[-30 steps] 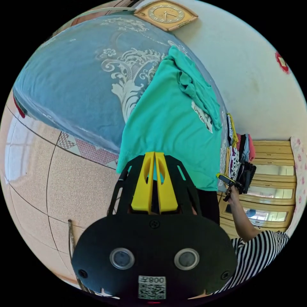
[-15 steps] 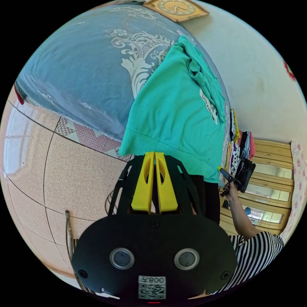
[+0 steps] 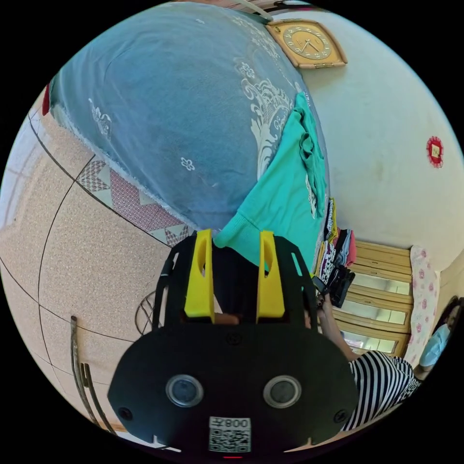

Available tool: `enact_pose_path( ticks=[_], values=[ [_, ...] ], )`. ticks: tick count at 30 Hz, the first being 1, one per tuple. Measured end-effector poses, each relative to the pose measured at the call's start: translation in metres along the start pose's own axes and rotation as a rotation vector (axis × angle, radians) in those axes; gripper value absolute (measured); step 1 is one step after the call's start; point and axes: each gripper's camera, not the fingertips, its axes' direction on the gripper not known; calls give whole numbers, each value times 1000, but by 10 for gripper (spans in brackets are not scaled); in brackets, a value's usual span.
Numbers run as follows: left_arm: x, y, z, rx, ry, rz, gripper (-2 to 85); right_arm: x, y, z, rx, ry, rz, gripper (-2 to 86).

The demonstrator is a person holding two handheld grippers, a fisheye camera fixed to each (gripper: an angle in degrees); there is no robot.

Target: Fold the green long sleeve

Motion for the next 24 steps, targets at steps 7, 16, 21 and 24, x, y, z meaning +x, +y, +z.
enact_pose_path(
  ticks=[7,16,21,24],
  values=[
    [-18,7,4,-106,27,48,148,73,54,-17,80,-278,191,71],
    [-39,41,-7,-110,218,32,111,132,97,25,-41,-426,328,94],
    [-44,66,-13,-110,302,25,66,162,123,33,5,-583,393,75],
    [-43,82,-21,-86,324,18,45,166,131,31,22,-607,365,38]
  ],
)
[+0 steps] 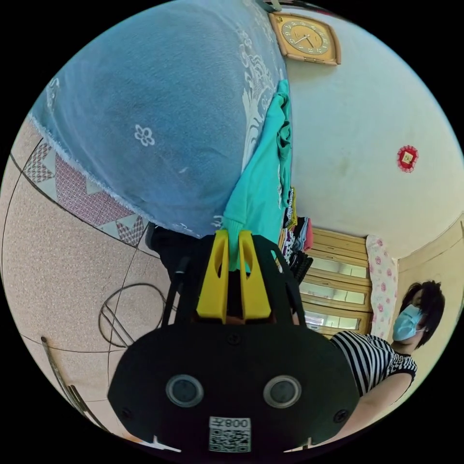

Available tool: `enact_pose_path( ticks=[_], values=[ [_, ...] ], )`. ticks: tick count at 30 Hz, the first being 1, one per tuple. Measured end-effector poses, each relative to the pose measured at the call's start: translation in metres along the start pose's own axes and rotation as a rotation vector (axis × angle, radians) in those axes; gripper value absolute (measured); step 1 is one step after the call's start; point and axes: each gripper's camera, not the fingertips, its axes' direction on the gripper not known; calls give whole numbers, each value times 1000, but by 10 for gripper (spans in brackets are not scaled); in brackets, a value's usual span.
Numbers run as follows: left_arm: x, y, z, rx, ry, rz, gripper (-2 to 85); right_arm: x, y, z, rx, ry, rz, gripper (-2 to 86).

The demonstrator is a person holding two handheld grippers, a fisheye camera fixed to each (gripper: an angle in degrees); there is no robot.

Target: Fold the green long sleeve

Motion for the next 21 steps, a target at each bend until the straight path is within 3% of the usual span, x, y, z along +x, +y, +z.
enact_pose_path(
  ticks=[21],
  values=[
    [82,130,-52,84,166,226,30,5,76,-81,117,-142,-208,6]
  ],
)
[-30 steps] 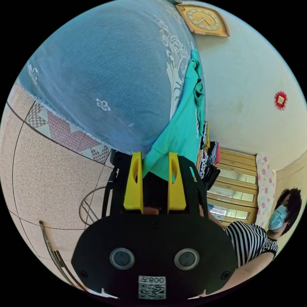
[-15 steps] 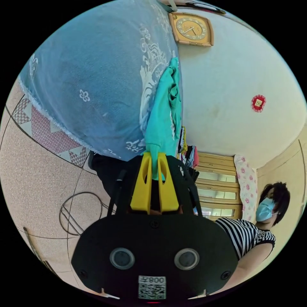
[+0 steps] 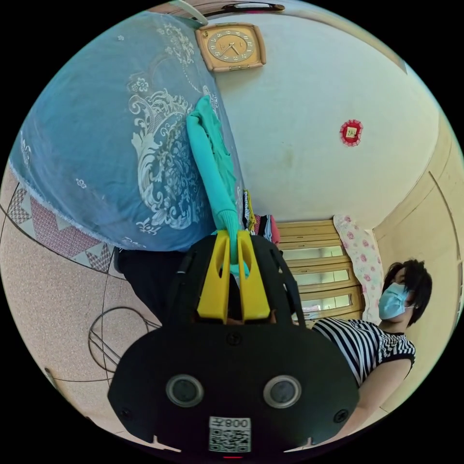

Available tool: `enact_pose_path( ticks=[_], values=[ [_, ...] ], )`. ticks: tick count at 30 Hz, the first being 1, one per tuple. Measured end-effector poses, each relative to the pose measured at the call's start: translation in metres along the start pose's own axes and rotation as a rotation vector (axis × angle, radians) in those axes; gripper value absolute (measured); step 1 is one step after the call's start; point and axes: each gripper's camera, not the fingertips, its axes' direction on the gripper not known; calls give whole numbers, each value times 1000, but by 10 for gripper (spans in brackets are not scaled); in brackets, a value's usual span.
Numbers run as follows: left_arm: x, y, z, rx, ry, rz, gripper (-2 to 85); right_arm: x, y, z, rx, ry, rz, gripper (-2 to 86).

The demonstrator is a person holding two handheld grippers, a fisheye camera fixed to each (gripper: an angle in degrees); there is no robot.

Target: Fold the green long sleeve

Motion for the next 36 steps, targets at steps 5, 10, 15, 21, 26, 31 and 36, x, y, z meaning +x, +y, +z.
enact_pose_path(
  ticks=[5,10,15,21,26,31,36],
  values=[
    [20,33,-2,-4,17,26,29,-2,21,-18,19,2,-32,6],
    [31,66,-6,-8,28,27,28,0,47,-35,28,3,-48,6],
    [39,102,-10,-4,45,20,26,5,79,-51,31,-4,-57,5],
    [48,148,-20,-2,50,11,22,12,119,-67,23,-9,-62,5],
    [57,181,-22,-10,63,22,20,19,149,-77,22,-15,-59,5],
    [67,209,-20,-12,101,44,19,21,173,-89,31,-27,-82,4],
    [72,237,-23,-7,103,38,18,26,203,-107,47,-33,-87,4]
  ],
)
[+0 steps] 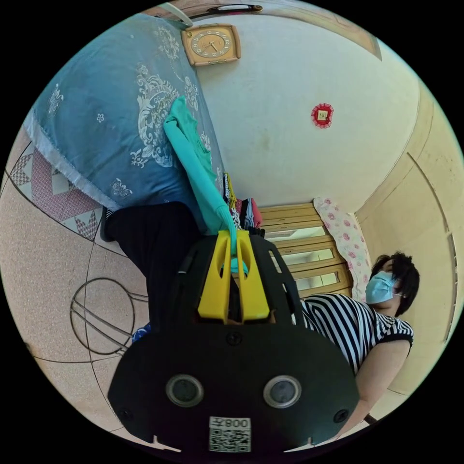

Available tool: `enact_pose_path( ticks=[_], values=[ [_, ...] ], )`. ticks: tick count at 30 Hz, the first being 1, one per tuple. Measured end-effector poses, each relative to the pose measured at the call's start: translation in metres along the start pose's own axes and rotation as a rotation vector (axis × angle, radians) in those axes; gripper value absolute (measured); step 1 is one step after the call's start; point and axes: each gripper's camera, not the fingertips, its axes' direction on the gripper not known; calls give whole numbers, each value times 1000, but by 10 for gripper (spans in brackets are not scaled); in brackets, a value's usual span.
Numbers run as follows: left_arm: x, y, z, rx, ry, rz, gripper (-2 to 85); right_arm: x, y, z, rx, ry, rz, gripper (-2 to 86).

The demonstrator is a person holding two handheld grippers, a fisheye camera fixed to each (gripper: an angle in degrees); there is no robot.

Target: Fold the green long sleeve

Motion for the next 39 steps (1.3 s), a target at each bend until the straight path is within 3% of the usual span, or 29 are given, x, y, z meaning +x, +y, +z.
enact_pose_path(
  ticks=[21,39],
  values=[
    [18,33,1,18,49,4,18,-4,39,-37,11,-44,-20,4],
    [26,-72,35,36,74,32,19,-24,-46,-43,67,-83,-38,5]
  ],
)
